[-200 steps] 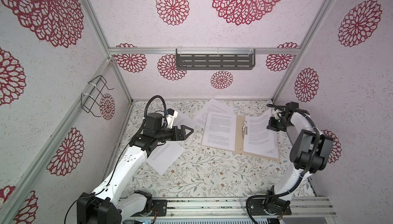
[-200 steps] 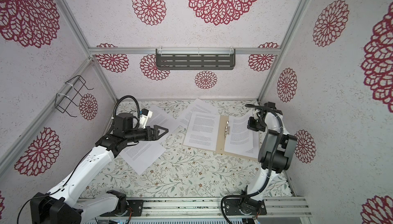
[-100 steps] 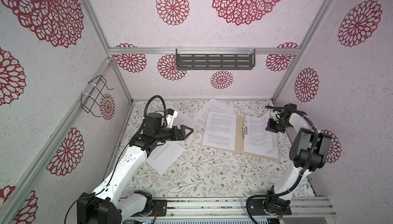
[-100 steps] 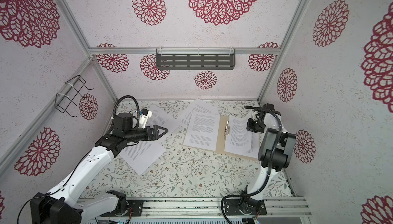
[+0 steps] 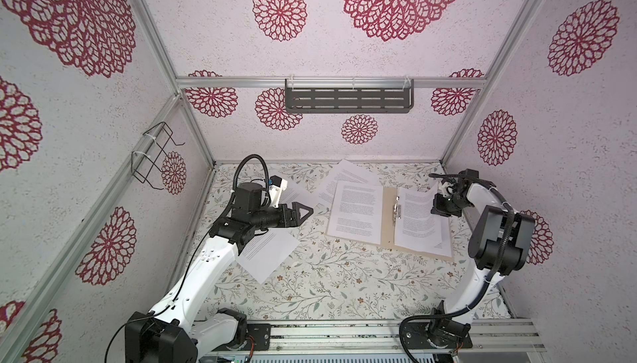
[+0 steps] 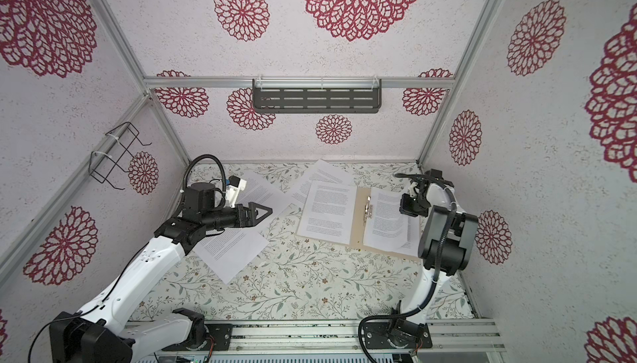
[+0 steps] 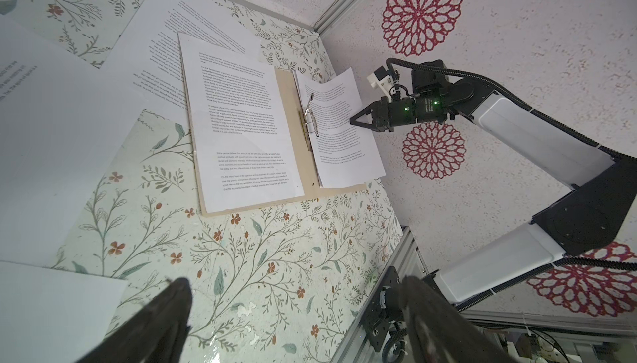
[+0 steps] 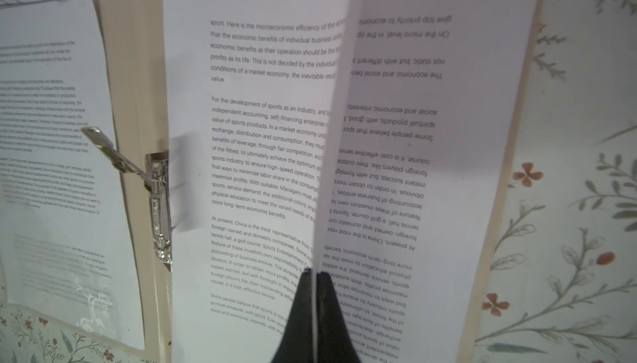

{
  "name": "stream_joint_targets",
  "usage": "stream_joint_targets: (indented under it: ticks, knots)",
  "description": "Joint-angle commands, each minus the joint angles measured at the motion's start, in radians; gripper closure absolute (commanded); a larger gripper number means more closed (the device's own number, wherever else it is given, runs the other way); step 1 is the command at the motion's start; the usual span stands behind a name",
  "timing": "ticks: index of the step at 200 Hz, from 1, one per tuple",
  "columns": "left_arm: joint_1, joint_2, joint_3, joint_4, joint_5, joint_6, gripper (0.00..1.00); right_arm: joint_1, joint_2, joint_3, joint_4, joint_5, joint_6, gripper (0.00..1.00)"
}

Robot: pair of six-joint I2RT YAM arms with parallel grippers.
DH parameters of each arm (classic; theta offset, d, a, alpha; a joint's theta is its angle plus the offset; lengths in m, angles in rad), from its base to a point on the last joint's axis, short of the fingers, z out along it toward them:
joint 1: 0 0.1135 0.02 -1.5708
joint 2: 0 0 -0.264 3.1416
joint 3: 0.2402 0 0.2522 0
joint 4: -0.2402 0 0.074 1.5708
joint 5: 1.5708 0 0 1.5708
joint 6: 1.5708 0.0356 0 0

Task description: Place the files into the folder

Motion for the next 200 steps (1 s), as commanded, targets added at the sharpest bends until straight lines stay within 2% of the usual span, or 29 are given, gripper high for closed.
stream_joint_targets:
  ticks: [1,25,39,69,78,96,109,112,114,115,117,119,200]
  knots:
    - [0.009,0.006,-0.012,0.028,0.013,0.004,0.03,0.004,0.003,0.037,-0.036,0.029,-0.012,0.91]
    - [0.01,0.004,-0.012,0.028,0.014,0.004,0.03,0.004,0.017,0.051,-0.043,0.054,-0.004,0.87]
    - [0.01,0.003,-0.012,0.028,0.014,0.004,0.03,0.005,0.025,0.058,-0.046,0.058,-0.004,0.79]
    - [0.01,0.004,-0.013,0.029,0.014,0.004,0.03,0.006,0.038,0.069,-0.046,0.076,0.001,0.77]
    - [0.01,0.006,-0.013,0.028,0.014,0.002,0.03,0.006,0.042,0.073,-0.046,0.077,0.002,0.73]
    - [0.011,0.007,-0.013,0.029,0.016,0.002,0.03,0.007,0.051,0.081,-0.043,0.079,0.004,0.56]
    - [0.011,0.009,-0.013,0.03,0.017,0.001,0.03,0.011,0.057,0.087,-0.041,0.079,0.005,0.54]
    - [0.011,0.009,-0.013,0.029,0.017,0.002,0.03,0.011,0.06,0.088,-0.041,0.077,0.007,0.49]
    - [0.011,0.009,-0.013,0.03,0.017,0.0,0.03,0.01,0.061,0.088,-0.041,0.076,0.008,0.18]
    - [0.011,0.009,-0.013,0.03,0.017,0.001,0.03,0.011,0.061,0.089,-0.039,0.076,0.008,0.09]
    - [0.012,0.009,-0.013,0.031,0.017,0.001,0.03,0.011,0.062,0.09,-0.039,0.074,0.008,0.03]
    - [0.012,0.009,-0.013,0.03,0.017,0.001,0.03,0.011,0.064,0.09,-0.038,0.074,0.008,0.02]
    - [0.017,0.016,-0.013,0.031,0.02,0.001,0.03,0.023,0.093,0.077,0.037,0.142,0.048,0.01]
